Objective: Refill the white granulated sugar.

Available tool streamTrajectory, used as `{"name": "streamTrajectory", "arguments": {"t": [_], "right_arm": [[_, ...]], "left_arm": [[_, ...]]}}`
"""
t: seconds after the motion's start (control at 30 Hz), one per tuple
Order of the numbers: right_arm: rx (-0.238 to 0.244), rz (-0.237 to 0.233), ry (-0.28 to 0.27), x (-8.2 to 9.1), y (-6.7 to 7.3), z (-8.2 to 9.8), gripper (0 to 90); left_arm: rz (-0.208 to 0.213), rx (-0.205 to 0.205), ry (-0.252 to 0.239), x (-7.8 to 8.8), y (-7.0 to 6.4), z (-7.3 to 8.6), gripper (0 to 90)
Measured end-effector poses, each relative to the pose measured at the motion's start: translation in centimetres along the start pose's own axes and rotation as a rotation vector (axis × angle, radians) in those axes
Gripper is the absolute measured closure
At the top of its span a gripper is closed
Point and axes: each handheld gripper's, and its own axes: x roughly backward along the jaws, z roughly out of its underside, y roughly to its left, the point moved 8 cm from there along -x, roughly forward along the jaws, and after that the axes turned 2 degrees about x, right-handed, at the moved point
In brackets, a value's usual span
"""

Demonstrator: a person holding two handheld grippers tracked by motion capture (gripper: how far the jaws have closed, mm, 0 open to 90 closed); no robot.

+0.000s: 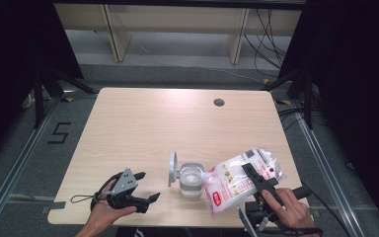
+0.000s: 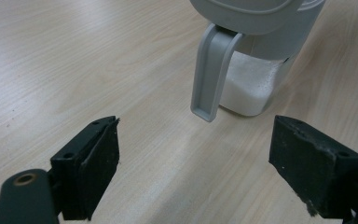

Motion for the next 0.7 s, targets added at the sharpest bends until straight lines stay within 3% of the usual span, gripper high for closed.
{"name": "streamTrajectory", "arguments": {"t": [0.1, 0.2, 0.23, 0.27, 0.37, 0.5, 0.53, 0.57, 0.6, 0.7], "right_arm": [[0.001, 0.002, 0.001, 0.03, -0.02, 0.01, 69.3], [-0.035, -0.021, 0.018, 0.14, 0.43, 0.08, 69.3], [-0.002, -0.016, 0.013, 0.10, 0.15, -0.04, 69.3], [-0.022, -0.023, 0.023, 0.15, 0.36, 0.03, 69.3], [-0.022, -0.021, 0.021, 0.12, 0.39, 0.01, 69.3], [0.019, -0.009, 0.009, 0.03, 0.09, -0.07, 69.3], [-0.052, -0.019, 0.034, 0.20, 0.69, 0.08, 69.3], [-0.052, -0.019, 0.034, 0.20, 0.69, 0.08, 69.3], [0.011, -0.012, 0.010, 0.05, 0.16, -0.17, 69.3], [0.013, -0.001, 0.002, 0.01, 0.00, -0.19, 69.4]], "left_arm": [[0.001, 0.001, -0.001, -0.01, -0.03, 0.00, 15.6], [0.001, 0.002, -0.002, -0.02, -0.03, -0.01, 15.6], [0.000, 0.001, 0.000, -0.01, -0.01, 0.00, 15.7], [0.000, 0.000, 0.000, 0.00, 0.00, 0.00, 15.6], [0.001, 0.002, -0.002, -0.01, -0.03, -0.01, 15.6], [0.001, 0.002, -0.001, -0.01, -0.04, -0.01, 15.7], [0.001, 0.000, 0.000, 0.00, -0.01, 0.00, 15.6], [0.001, 0.000, 0.000, 0.00, -0.01, 0.00, 15.6], [0.000, -0.001, 0.001, 0.01, -0.01, 0.01, 15.6], [0.000, -0.001, 0.001, 0.01, 0.00, 0.00, 15.6]]}}
